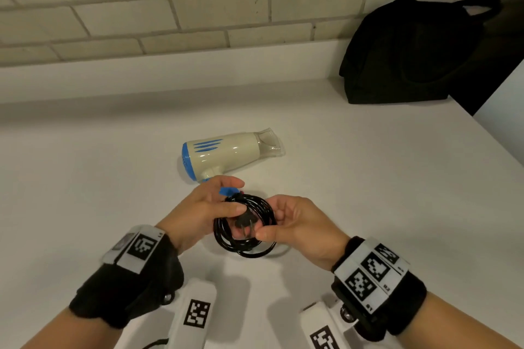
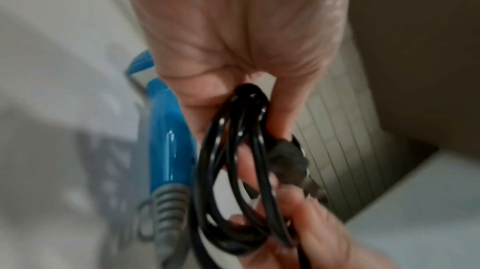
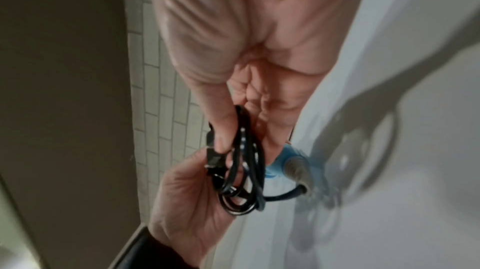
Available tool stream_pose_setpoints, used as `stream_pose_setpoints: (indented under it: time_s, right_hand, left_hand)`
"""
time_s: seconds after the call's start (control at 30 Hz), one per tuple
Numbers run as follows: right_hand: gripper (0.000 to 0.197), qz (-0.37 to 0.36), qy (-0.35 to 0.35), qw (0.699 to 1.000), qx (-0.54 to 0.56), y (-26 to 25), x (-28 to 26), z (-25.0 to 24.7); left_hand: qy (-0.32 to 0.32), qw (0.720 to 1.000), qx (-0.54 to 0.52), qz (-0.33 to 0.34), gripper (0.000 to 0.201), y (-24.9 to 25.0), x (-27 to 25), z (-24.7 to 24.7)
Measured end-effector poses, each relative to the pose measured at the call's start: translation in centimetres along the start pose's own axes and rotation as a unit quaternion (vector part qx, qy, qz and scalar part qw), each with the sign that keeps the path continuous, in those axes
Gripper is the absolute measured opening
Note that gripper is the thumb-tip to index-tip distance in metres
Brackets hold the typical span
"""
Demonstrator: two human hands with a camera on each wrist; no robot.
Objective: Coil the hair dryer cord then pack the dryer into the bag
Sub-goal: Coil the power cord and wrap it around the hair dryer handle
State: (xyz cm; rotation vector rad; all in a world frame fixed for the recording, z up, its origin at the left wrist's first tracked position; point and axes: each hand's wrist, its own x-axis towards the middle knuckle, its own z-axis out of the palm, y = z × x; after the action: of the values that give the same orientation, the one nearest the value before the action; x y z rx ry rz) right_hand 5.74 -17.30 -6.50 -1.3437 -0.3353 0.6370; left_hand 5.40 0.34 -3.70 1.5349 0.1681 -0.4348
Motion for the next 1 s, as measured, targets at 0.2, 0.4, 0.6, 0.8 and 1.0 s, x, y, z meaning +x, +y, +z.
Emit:
stream_pose_setpoints:
  time_s: [0.2,0.4,0.6,0.8,1.0]
  right_hand:
    - [0.058,-0.058,0.036,0.991,-0.111,0.6,0.2,0.3]
    - [0.025,-0.247,0.110,0.832,-0.485,0.2,0.1,-0.1]
    - [0.020,-0.311,0.098,0.794,-0.512,-0.7,0.0,0.1]
    - [0.017,-0.338,0.092,0.749,-0.562,-1.2,-0.5,0.4]
    - [0.025,-0.341,0.062,0.766,-0.541,-1.6,-1.0,0.3]
  left_hand:
    - [-0.072,0.987,-0.137,-0.049,0.023,-0.8,-0.3,0.4]
    - [0.003,0.999,0.044,-0.015,0.028,-0.3,-0.4,2.0]
    - [0.117,0.964,0.167,0.169,0.020,-1.0,-0.4,3.2]
    - [0.136,0.927,0.242,0.254,0.038,-1.8,-0.5,3.6]
    - [0.092,0.950,0.188,0.234,0.032,-2.1,-0.8,3.4]
